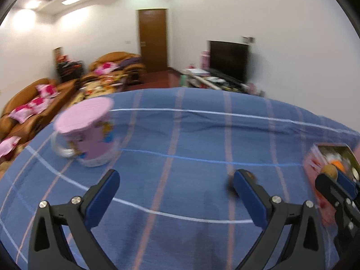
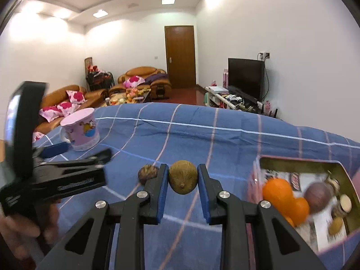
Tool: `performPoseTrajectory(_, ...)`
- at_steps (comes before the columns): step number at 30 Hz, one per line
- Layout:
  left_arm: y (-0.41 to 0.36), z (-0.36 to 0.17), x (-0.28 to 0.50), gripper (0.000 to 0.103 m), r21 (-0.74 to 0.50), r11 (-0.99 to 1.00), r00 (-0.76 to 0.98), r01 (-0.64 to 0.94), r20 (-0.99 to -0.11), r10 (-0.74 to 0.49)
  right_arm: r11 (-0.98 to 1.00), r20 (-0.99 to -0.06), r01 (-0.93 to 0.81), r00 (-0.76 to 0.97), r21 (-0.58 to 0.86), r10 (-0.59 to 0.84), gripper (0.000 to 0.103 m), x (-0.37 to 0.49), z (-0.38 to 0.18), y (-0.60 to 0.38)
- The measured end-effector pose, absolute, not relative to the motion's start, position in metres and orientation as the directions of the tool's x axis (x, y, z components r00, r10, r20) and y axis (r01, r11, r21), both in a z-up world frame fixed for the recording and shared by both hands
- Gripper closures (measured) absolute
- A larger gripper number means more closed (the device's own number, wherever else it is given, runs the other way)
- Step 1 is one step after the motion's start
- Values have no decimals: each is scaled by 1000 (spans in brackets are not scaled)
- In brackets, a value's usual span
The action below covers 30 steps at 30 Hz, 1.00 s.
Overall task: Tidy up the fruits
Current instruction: 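Grasp the small yellow-brown fruit with the right tool while the left tool grasps the brown round pastry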
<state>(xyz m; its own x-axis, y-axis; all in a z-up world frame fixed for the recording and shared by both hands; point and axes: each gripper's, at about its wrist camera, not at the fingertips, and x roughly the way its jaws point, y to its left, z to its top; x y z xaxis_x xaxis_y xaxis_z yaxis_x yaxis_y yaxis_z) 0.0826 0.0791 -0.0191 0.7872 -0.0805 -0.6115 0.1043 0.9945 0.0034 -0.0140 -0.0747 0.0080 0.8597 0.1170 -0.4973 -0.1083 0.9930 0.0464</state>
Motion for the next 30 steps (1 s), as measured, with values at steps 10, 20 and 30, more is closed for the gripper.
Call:
performPoseTrajectory(10, 12, -33, 99, 25, 107, 963, 706, 246, -701, -102, 995, -443, -53, 892, 84, 85, 75, -39, 11, -103)
performPoseTrajectory(20, -1, -49, 118, 49, 65, 958, 609, 281, -783, -125, 990, -476, -68, 871, 121, 118, 75, -29, 4, -107)
performPoseTrajectory(30, 19, -31, 103, 62, 46, 984, 704, 170, -704, -89, 992, -448, -57, 888, 116, 103, 75, -30, 4, -110)
